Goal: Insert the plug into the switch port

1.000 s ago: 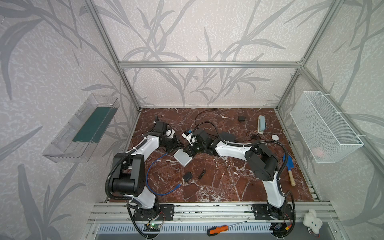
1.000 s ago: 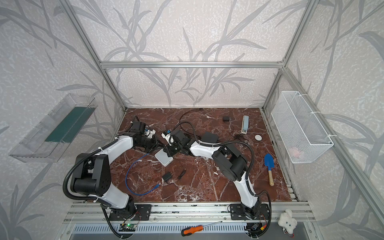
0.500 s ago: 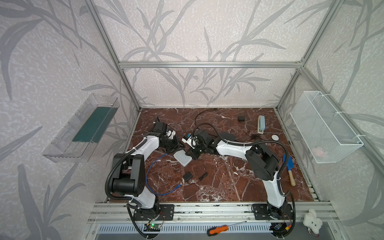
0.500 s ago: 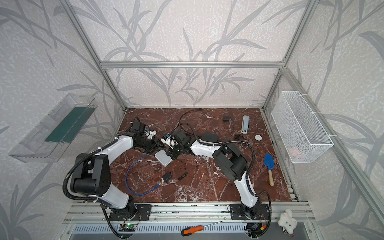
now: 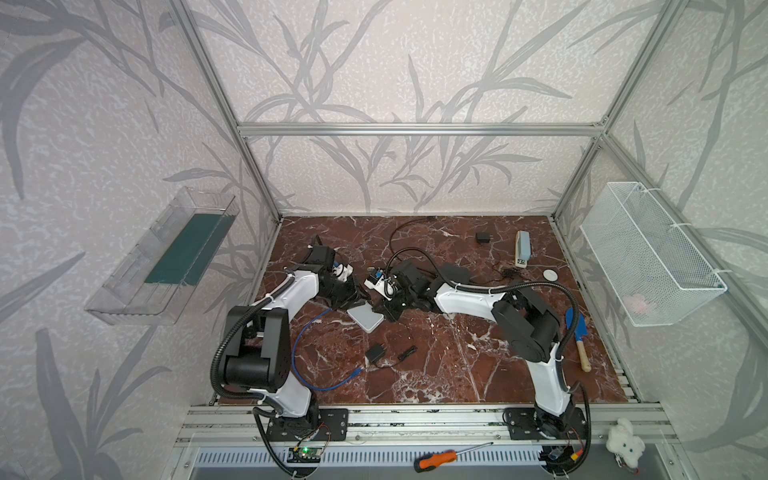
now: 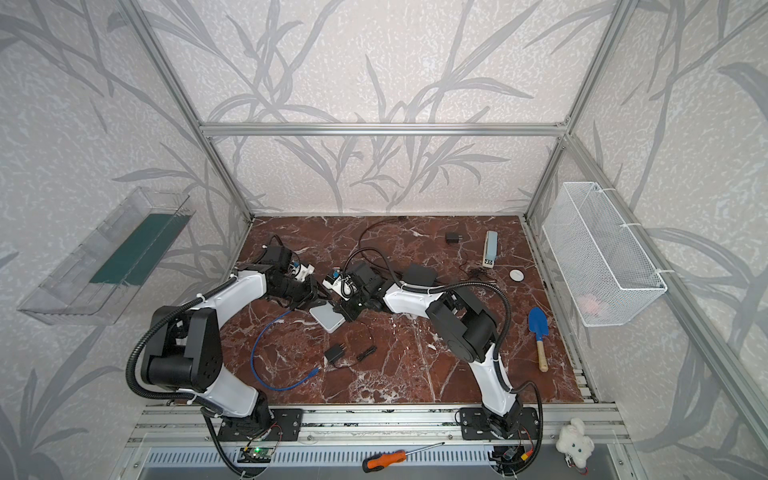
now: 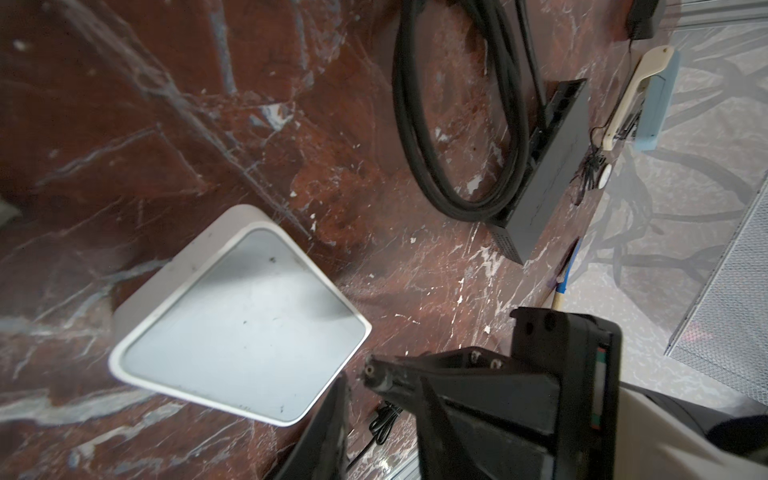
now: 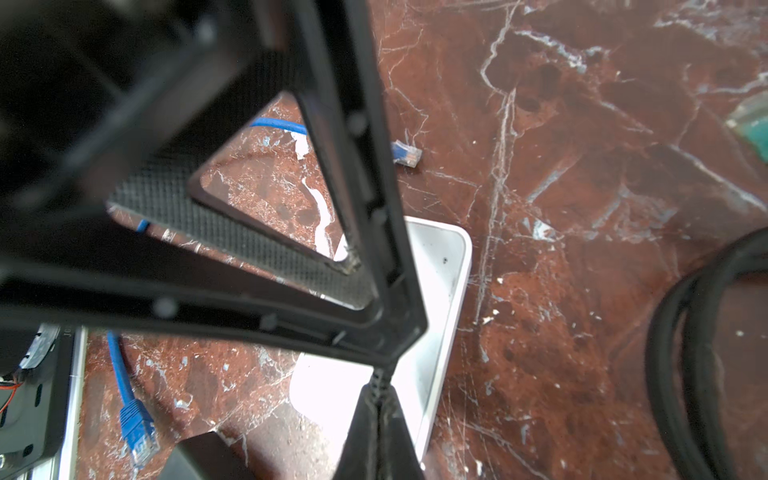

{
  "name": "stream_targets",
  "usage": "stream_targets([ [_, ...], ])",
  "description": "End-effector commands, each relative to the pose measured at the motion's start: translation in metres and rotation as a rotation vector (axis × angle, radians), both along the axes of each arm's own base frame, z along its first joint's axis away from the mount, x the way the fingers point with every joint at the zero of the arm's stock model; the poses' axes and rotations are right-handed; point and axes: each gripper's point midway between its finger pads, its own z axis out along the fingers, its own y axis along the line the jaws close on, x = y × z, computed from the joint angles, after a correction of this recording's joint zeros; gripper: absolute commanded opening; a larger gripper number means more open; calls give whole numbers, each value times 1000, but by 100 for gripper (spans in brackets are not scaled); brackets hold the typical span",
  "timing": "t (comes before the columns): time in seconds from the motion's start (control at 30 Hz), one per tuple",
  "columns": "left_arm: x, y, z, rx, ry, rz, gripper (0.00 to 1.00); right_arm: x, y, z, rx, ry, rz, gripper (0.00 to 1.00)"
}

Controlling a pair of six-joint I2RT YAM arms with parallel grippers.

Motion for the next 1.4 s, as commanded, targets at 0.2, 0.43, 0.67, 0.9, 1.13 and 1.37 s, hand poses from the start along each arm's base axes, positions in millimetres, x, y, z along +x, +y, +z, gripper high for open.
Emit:
stream_targets([
  [0.2,6,-1,3,-3,-4,-7,30,-3,8,38,113,-64,50,3],
  [0.43,7,-3,3,-13,-5,-11,19,-3,8,34,100,-59,48,2],
  [0.67,6,-3,1,-10,-4,-14,7,1,7,30,86,-53,27,3],
  [0.9,5,-1,1,2,-6,-9,5,0,10,40,135,-31,9,23],
  [1.13,3,-2,1,-10,-8,-10,5,3,17,43,188,4,-22,22],
  [1.37,2,-2,1,-10,-6,-13,5,6,20,41,195,10,-31,19],
])
